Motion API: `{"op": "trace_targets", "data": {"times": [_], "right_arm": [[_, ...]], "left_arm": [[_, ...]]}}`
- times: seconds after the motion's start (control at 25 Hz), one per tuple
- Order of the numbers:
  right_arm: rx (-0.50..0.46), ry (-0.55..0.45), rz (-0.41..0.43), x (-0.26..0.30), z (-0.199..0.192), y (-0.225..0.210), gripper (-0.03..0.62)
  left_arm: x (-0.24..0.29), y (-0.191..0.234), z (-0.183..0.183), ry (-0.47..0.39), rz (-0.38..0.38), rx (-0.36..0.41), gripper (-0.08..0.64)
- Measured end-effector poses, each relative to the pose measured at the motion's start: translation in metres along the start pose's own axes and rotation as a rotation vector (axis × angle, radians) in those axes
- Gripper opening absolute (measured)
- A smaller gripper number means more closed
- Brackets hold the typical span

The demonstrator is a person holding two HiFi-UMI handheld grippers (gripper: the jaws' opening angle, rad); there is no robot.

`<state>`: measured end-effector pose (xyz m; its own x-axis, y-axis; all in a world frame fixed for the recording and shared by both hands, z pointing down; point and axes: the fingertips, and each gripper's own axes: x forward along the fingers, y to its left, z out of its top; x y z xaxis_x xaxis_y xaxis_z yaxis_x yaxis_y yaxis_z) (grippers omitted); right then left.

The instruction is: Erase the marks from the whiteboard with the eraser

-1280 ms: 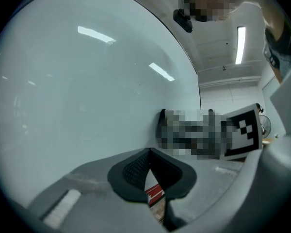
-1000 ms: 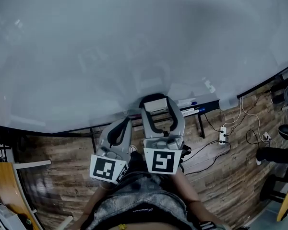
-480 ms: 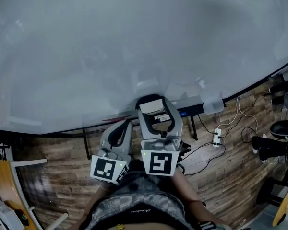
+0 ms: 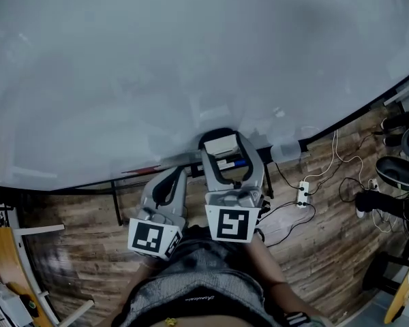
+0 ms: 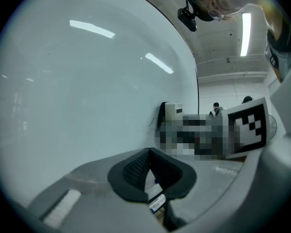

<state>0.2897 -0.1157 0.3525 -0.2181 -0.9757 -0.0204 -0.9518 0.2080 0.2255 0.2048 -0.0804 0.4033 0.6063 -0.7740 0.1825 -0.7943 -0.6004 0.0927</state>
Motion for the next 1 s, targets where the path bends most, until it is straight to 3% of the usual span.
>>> {"op": "trace_targets", "data": {"times": [0.36,0.8,1.0], "right_arm": [[-0.026,0.034,-0.063,-0.012,-0.024,-0.083,0.267],[-0.064,0.053,-0.03,-0.019,-0.039,-0.118,0.267],[-0.024,0.049,-0.034,-0.021,-0.047,-0.135,0.265]], "left_arm": [[0.022,-0.042,-0.003,-0.001,0.007,-0.022,0.003],[0.031,-0.061,0.002,-0.023,0.062,-0.024,0.003],[0.039,-0.065,0.002,-0.03,0.076,-0.03,0.003]]}}
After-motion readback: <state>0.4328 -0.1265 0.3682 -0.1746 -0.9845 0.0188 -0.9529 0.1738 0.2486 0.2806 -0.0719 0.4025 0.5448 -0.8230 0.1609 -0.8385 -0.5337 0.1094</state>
